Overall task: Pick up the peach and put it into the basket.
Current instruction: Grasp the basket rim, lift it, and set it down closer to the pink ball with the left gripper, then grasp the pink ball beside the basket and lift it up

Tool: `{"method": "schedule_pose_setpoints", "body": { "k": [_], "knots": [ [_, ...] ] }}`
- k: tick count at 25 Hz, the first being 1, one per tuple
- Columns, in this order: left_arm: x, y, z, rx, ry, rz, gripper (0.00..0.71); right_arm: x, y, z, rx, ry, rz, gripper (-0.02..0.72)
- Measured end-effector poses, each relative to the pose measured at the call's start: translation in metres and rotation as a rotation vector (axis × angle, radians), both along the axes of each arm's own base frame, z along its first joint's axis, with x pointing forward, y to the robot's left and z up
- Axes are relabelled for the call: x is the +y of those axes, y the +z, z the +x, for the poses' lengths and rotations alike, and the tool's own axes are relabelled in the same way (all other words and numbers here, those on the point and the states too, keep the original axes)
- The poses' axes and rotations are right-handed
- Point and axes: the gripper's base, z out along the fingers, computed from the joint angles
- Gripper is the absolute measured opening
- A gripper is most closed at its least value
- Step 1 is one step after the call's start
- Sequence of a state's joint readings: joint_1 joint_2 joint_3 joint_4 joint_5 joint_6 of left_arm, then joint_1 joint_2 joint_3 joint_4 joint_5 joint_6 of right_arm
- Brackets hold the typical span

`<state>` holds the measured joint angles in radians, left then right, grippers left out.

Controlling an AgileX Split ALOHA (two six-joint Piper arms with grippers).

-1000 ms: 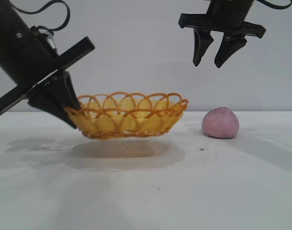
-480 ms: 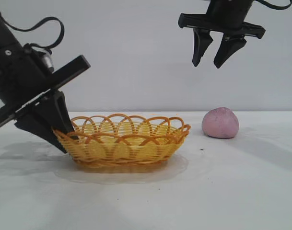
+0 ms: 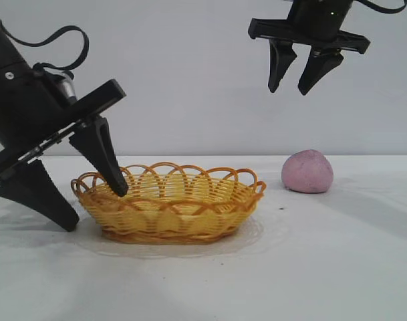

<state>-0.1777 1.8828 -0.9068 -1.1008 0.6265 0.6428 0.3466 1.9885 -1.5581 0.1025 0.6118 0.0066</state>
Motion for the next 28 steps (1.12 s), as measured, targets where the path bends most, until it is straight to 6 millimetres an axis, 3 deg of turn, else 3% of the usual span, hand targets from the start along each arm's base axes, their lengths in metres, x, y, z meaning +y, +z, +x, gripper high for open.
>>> {"method": "schedule_pose_setpoints", "body": {
  "k": [6, 8, 15, 17, 20, 24, 28],
  "knots": [
    [0.037, 0.028, 0.005, -0.056, 0.084, -0.035, 0.403, 0.0, 0.0, 0.0, 0.0, 0.0, 0.0, 0.335],
    [0.058, 0.038, 0.008, -0.127, 0.102, -0.009, 0.403, 0.0, 0.0, 0.0, 0.0, 0.0, 0.0, 0.335],
    [0.1, 0.028, 0.004, -0.135, 0.025, 0.362, 0.403, 0.0, -0.001, 0.0, 0.001, 0.0, -0.001, 0.335],
    [0.108, 0.034, 0.003, -0.141, 0.022, 0.457, 0.403, 0.0, -0.002, 0.001, 0.005, -0.001, 0.001, 0.335],
    [0.115, 0.063, -0.002, -0.222, 0.039, 0.572, 0.403, 0.001, -0.011, 0.002, 0.029, -0.001, -0.005, 0.335],
    [0.106, 0.11, -0.029, -0.329, 0.04, 0.637, 0.403, 0.002, -0.019, 0.003, 0.056, -0.006, 0.0, 0.335],
    [0.092, 0.14, -0.088, -0.393, 0.042, 0.643, 0.403, 0.003, -0.023, 0.004, 0.063, 0.003, -0.009, 0.335]
  ]
}}
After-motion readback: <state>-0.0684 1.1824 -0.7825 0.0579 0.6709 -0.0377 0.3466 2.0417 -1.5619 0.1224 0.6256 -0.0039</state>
